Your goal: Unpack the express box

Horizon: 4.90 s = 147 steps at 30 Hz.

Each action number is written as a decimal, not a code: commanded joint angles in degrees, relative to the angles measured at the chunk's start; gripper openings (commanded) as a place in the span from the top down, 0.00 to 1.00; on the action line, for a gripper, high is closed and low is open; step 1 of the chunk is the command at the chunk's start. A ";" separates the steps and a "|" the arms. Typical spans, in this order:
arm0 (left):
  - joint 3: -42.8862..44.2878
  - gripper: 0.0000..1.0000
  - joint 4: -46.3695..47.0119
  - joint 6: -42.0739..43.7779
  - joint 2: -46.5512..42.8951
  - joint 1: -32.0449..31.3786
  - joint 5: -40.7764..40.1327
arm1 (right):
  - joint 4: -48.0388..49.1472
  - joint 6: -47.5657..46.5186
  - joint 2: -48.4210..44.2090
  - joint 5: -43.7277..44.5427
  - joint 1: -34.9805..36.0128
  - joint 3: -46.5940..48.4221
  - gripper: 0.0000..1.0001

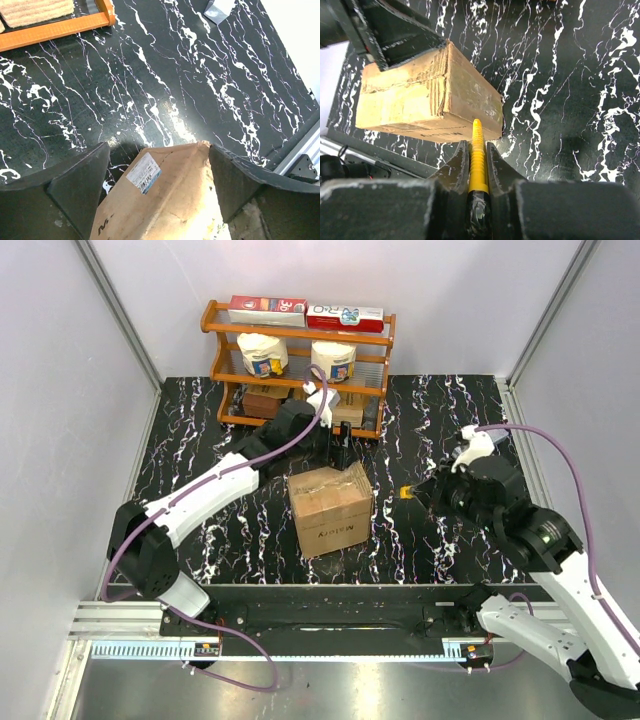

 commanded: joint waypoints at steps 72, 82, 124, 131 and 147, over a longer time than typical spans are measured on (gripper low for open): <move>-12.04 0.36 -4.66 -0.70 -18.00 21.77 -8.99 | -1.81 -18.98 35.90 -6.16 0.40 21.02 1.00; 2.47 0.27 -2.98 0.89 -3.13 22.04 6.30 | 3.18 -14.94 25.25 -26.06 11.11 8.62 1.00; -20.37 0.37 17.24 -2.37 -10.05 21.95 38.65 | 11.45 -5.01 31.93 0.40 13.68 3.70 1.00; -25.91 0.35 14.96 -1.14 -17.79 21.95 41.74 | 6.97 -5.89 35.09 1.45 10.68 6.59 1.00; -30.32 0.22 8.36 2.46 -30.46 21.95 37.08 | 5.38 -10.11 39.66 5.76 7.17 13.10 1.00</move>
